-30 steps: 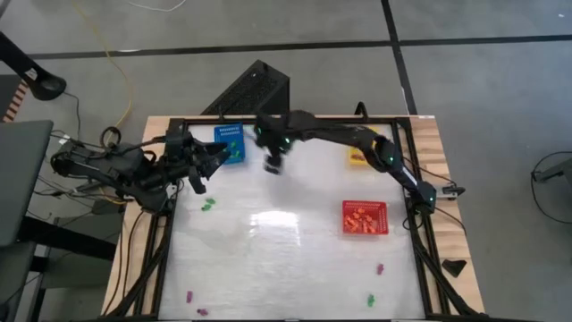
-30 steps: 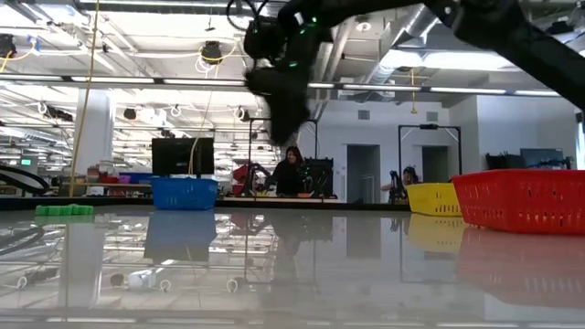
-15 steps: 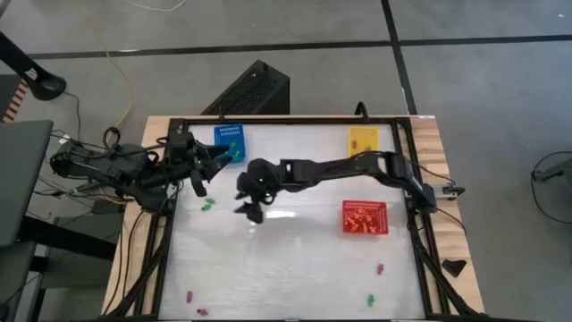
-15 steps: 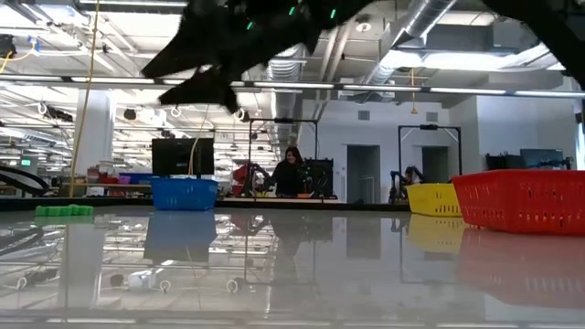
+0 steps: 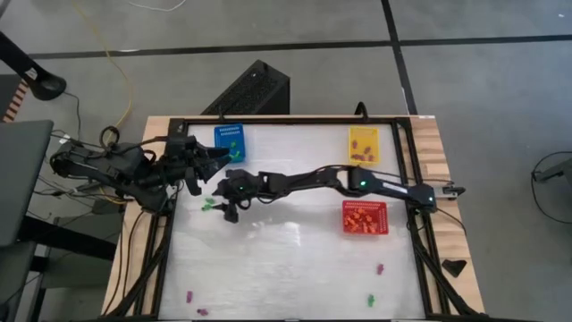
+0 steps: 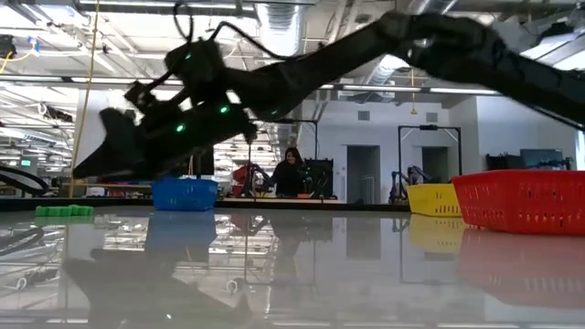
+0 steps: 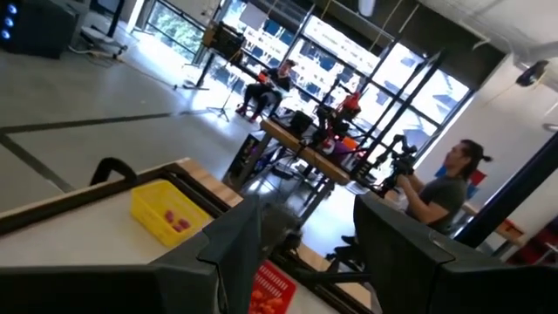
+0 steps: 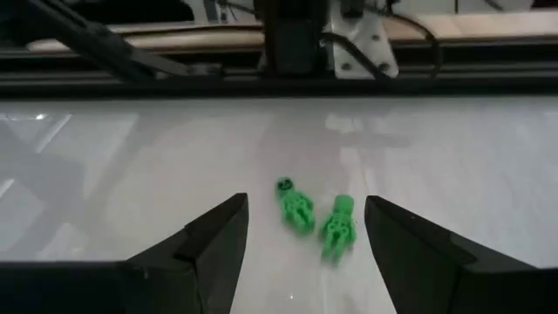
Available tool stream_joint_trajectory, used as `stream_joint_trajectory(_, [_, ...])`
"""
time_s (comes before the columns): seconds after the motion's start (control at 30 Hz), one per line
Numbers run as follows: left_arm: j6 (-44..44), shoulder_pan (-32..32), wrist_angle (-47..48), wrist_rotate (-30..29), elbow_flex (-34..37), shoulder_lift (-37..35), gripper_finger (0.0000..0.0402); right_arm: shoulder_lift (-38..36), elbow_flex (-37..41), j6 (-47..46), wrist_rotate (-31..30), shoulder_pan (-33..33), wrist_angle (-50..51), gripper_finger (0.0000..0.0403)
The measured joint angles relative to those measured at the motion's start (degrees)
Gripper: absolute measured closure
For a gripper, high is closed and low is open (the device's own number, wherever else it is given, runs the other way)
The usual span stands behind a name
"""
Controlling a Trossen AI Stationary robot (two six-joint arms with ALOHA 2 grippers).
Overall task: Sort Halloween decoration
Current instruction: Put the green skeleton toy into the blue bin
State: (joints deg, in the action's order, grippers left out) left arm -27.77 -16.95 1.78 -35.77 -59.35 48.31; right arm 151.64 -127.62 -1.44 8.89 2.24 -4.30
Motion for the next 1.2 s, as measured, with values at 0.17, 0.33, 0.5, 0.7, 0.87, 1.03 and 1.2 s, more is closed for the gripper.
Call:
stream_joint_trajectory(0.17, [-1.33, 0.0, -0.05, -0.06, 0.0, 0.09, 0.0228, 5.61, -5.69, -0.76, -0.39, 0.65, 1.21, 0.0143])
stream_joint_trajectory(0.33, [-2.27, 0.0, 0.22, -0.28, 0.0, 0.15, 0.0228, 6.33, -5.54, 0.0, -2.86, 1.02, 3.55, 0.0143])
stream_joint_trajectory(0.5, [-2.28, 0.0, 0.28, -0.85, 0.0, 0.15, 0.0228, 6.35, -5.47, 2.35, -3.66, 1.31, 2.27, 0.0143])
stream_joint_trajectory(0.7, [-2.26, 0.0, 0.61, -2.15, 0.0, 0.15, 0.0228, 6.96, -5.47, 2.9, -3.49, 1.45, 1.43, 0.0167])
stream_joint_trajectory(0.87, [-2.47, 0.0, 0.61, -2.25, 0.0, 0.15, 0.0228, 7.03, -5.48, 3.2, -0.29, 1.4, 1.8, 0.0257])
stream_joint_trajectory(1.03, [-2.49, 0.0, 0.66, -3.14, 0.0, 0.15, 0.0228, 7.03, -5.48, 4.64, 2.3, 0.91, 0.91, 0.036])
stream_joint_trajectory(1.2, [-2.49, 0.0, 0.73, -3.67, 0.0, 0.15, 0.0228, 7.03, -5.48, 3.23, 3.39, 0.85, 0.99, 0.0383])
